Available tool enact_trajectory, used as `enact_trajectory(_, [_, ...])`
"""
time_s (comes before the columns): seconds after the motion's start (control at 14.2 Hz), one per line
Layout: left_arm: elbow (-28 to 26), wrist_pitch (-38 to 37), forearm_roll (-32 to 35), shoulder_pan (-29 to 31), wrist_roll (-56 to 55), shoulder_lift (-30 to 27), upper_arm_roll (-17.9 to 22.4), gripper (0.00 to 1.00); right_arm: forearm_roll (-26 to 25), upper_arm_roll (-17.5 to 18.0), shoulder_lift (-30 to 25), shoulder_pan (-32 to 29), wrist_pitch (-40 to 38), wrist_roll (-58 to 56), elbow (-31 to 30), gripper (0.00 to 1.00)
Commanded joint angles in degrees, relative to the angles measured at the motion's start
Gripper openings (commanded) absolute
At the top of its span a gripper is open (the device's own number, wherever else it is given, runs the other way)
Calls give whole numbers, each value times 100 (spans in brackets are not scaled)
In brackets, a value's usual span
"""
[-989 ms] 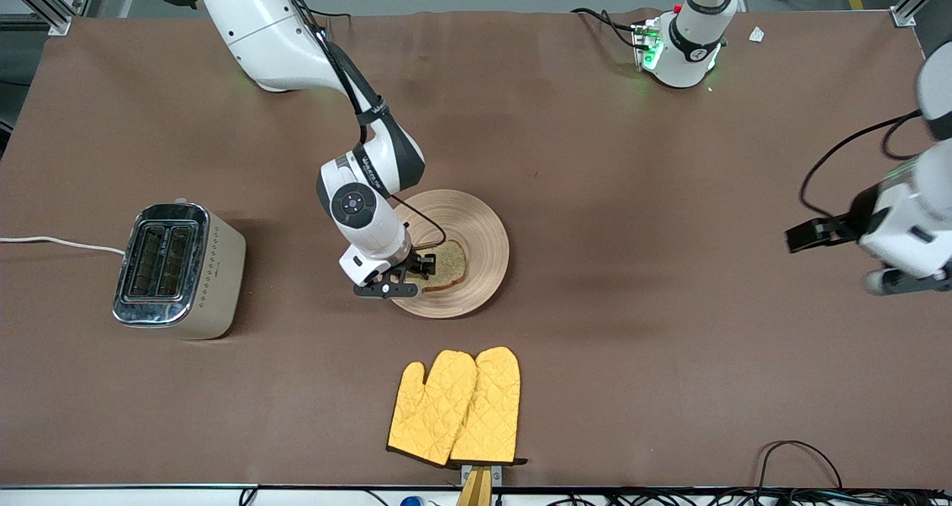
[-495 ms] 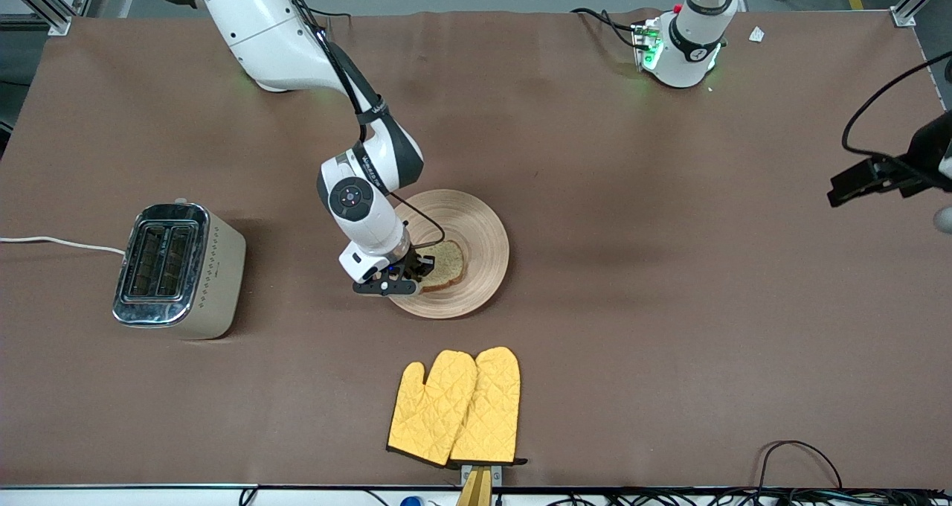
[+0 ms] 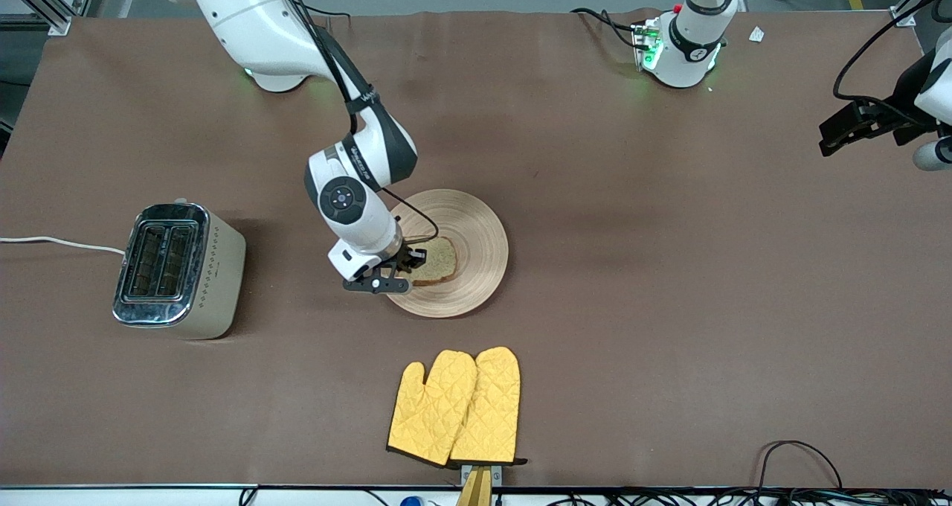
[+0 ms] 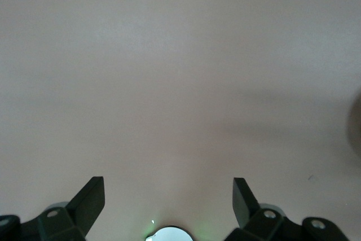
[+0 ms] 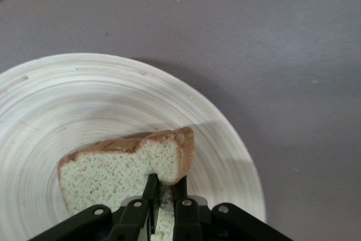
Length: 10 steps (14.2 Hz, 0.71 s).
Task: Move plate and put bread in toaster
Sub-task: 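Grasp the bread slice edge with the right gripper while the left gripper withdraws, then lift the bread with the right gripper and lower it into the toaster slot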
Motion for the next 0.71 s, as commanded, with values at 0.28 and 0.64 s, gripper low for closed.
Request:
enact_trajectory(0.28, [-507, 327, -150, -130, 132, -402, 254, 100, -1773, -517, -526, -132, -3299, -73, 1456, 0])
enact_trajectory(0.64, [-516, 423, -150, -139, 141, -375, 237, 100, -3883, -640, -605, -229, -4472, -751, 1625, 0])
